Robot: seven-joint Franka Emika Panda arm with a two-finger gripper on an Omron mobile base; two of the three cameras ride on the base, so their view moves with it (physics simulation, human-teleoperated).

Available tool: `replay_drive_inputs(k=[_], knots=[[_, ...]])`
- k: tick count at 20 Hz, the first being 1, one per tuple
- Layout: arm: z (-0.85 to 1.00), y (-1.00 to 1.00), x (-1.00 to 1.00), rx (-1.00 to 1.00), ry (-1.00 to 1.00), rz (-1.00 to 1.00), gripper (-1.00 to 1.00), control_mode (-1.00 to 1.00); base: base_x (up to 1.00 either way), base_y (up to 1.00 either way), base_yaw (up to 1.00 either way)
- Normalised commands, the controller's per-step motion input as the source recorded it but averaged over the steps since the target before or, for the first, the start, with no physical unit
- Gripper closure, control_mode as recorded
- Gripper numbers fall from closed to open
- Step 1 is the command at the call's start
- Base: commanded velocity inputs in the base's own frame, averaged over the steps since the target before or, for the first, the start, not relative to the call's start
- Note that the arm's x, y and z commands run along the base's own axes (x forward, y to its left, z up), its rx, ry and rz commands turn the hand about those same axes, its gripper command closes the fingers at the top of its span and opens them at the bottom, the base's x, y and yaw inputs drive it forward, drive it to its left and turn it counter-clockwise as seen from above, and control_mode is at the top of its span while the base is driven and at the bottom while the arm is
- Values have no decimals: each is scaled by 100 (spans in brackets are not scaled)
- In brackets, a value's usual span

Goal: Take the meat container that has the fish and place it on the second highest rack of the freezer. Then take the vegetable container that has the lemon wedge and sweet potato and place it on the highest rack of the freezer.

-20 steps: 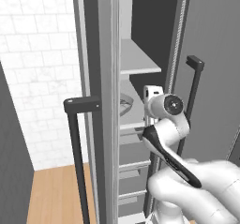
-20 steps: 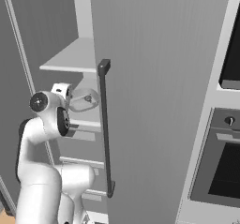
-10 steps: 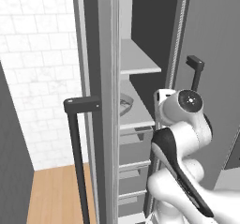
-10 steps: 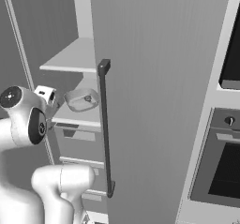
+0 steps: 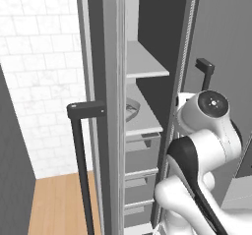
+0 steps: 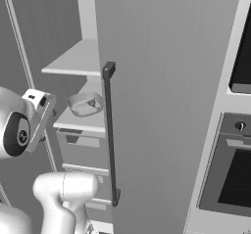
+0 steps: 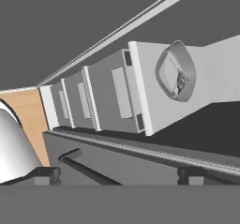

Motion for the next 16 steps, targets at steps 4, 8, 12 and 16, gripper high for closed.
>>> replay_drive_inputs(k=[4, 8, 12, 16], knots=[[-12, 0, -17, 0, 0, 0, -100, -100, 0, 0, 0], [-2, 0, -4, 0, 0, -1, -100, 100, -24, -25, -9], [0, 0, 0, 0, 0, 0, -100, 100, -41, -61, -18], [0, 0, 0, 0, 0, 0, -100, 100, -41, -80, -18]])
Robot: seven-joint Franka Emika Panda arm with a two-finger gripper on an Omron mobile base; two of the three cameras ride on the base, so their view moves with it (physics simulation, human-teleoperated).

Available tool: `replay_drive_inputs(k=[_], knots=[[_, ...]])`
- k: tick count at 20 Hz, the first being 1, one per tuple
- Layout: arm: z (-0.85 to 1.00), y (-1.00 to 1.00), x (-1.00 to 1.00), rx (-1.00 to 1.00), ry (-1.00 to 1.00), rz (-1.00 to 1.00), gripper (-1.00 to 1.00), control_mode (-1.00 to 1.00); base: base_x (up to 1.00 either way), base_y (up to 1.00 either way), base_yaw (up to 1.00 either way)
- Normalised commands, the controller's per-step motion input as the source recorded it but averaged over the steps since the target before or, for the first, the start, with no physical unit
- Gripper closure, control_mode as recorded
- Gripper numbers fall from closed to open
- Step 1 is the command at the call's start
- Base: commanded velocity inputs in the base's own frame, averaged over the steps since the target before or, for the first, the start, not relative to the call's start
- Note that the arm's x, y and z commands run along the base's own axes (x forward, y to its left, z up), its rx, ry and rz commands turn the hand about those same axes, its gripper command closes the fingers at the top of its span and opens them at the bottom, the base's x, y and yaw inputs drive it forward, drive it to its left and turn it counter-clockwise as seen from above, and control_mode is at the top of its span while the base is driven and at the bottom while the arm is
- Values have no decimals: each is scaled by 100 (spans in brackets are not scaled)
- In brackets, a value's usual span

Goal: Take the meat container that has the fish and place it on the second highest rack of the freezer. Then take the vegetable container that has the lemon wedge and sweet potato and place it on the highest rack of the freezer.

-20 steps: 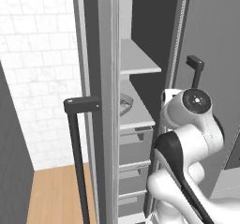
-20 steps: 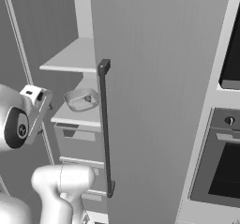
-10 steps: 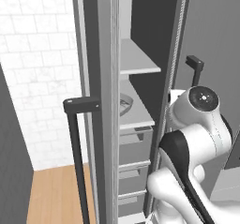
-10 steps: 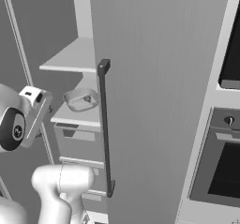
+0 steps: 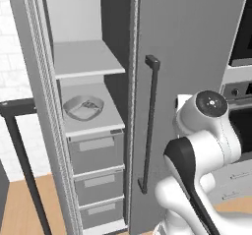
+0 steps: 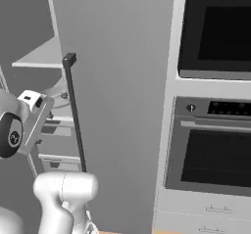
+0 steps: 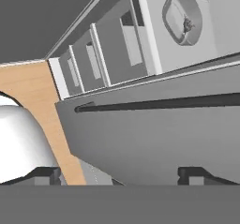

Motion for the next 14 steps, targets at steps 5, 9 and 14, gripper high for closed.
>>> replay_drive_inputs(k=[5, 9, 14], knots=[[0, 0, 0, 0, 0, 0, -100, 100, -34, -98, -15], [0, 0, 0, 0, 0, 0, -100, 100, -9, -100, -11], [0, 0, 0, 0, 0, 0, -100, 100, 0, -100, -5]])
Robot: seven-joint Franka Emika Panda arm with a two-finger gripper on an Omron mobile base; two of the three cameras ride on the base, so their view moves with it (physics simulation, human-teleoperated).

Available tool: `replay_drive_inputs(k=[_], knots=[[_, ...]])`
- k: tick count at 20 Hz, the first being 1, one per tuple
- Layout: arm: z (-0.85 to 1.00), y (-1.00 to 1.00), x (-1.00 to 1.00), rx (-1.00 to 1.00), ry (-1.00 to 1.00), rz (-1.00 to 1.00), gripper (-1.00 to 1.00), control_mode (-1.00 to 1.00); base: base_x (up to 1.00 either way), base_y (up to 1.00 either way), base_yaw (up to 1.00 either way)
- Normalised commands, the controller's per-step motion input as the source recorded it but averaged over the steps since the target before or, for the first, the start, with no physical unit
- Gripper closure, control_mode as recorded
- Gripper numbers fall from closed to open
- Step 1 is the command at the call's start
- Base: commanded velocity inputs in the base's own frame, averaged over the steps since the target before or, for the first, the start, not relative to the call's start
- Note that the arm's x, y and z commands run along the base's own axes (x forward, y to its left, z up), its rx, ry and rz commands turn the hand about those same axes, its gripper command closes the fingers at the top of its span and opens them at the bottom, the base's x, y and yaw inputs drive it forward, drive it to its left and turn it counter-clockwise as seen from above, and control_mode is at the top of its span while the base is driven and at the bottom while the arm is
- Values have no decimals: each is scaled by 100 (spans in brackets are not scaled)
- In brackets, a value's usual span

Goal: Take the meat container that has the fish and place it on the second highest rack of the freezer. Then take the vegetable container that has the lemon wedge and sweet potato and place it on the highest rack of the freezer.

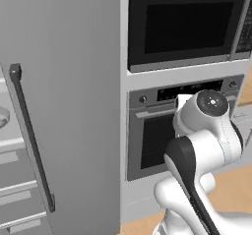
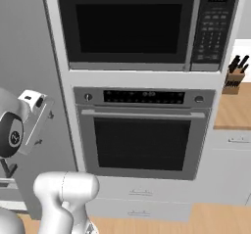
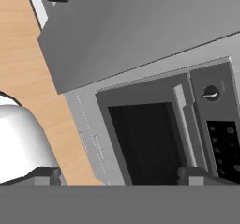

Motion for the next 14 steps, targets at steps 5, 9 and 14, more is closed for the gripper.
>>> replay_drive_inputs(k=[5, 9, 14], knots=[[0, 0, 0, 0, 0, 0, -100, 100, 0, -100, 0], [0, 0, 0, 0, 0, 0, -100, 100, 1, -100, 0], [0, 0, 0, 0, 0, 0, -100, 100, 3, -100, 0]])
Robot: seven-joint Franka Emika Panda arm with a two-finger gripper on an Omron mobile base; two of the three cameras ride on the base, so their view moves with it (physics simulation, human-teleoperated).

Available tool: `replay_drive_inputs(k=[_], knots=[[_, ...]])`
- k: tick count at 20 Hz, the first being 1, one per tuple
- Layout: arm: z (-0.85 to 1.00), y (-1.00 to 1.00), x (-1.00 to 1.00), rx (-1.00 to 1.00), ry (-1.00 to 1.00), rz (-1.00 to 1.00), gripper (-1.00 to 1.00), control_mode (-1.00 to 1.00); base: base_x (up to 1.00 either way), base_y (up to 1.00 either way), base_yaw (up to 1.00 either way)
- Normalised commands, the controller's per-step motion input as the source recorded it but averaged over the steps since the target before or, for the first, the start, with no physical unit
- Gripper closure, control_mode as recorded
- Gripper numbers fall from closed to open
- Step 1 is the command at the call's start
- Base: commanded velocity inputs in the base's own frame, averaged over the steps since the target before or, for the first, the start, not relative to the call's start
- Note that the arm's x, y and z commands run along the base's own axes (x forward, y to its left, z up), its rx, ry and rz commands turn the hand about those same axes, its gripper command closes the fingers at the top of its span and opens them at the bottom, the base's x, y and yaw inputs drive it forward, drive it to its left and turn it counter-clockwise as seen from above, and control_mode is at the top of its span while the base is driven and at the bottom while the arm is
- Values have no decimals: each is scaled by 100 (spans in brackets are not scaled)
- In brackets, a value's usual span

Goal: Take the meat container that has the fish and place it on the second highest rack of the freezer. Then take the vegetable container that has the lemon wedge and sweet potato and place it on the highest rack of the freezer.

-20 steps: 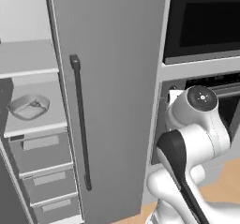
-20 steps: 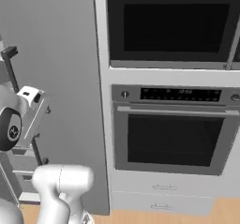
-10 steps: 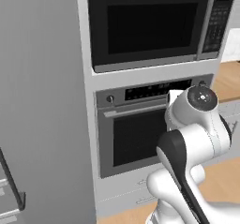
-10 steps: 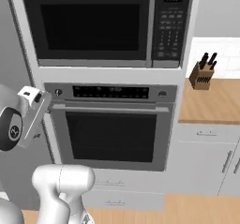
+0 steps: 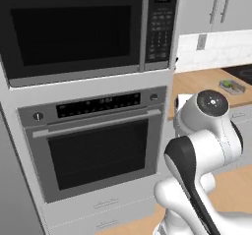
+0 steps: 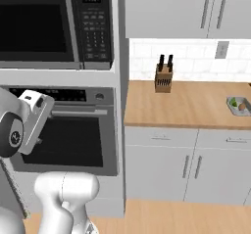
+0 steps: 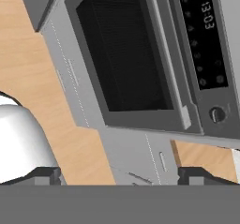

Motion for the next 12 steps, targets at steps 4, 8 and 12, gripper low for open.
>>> replay_drive_inputs(k=[4, 8, 12], knots=[[0, 0, 0, 0, 0, 0, -100, 100, 13, -100, 0], [0, 0, 0, 0, 0, 0, -100, 100, 30, -100, 1], [0, 0, 0, 0, 0, 0, -100, 100, 45, -100, 5]])
